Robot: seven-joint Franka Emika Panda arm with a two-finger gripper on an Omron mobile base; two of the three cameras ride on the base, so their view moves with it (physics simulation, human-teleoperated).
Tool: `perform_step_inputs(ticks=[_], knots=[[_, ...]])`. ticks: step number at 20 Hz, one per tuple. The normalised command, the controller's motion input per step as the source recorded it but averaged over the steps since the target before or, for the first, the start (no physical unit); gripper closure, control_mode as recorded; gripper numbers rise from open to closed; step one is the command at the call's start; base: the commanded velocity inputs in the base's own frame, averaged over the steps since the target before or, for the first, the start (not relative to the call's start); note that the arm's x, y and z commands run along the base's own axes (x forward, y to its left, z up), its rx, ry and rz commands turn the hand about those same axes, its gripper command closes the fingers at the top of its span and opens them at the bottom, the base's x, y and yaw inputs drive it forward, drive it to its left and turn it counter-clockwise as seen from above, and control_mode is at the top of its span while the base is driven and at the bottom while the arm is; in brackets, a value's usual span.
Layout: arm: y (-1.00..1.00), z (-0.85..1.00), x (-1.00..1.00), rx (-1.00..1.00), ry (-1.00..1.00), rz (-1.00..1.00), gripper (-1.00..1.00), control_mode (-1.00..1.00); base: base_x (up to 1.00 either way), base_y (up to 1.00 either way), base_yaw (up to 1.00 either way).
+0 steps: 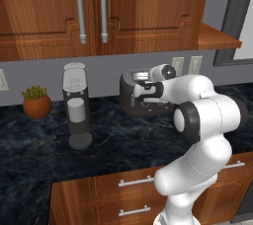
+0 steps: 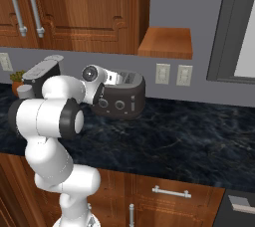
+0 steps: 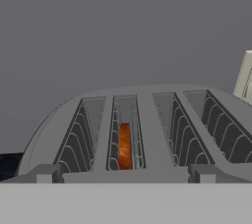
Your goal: Start the toaster. Once the lever pops up, take the bread to the plate on the dining counter.
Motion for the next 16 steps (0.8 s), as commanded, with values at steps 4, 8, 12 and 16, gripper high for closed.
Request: perform_step_inputs(ticks=[4,8,12,16], knots=[[0.0,0.0,0.0,0.0,0.0,0.0,-1.0,-1.0,0.0,0.0,0.0],[0.0,0.0,0.0,0.0,0.0,0.0,-1.0,-1.0,0.0,0.0,0.0],[0.0,0.0,0.0,0.0,0.0,0.0,-1.0,-1.0,0.0,0.0,0.0],[0.0,0.0,0.0,0.0,0.0,0.0,-1.0,-1.0,0.0,0.0,0.0]])
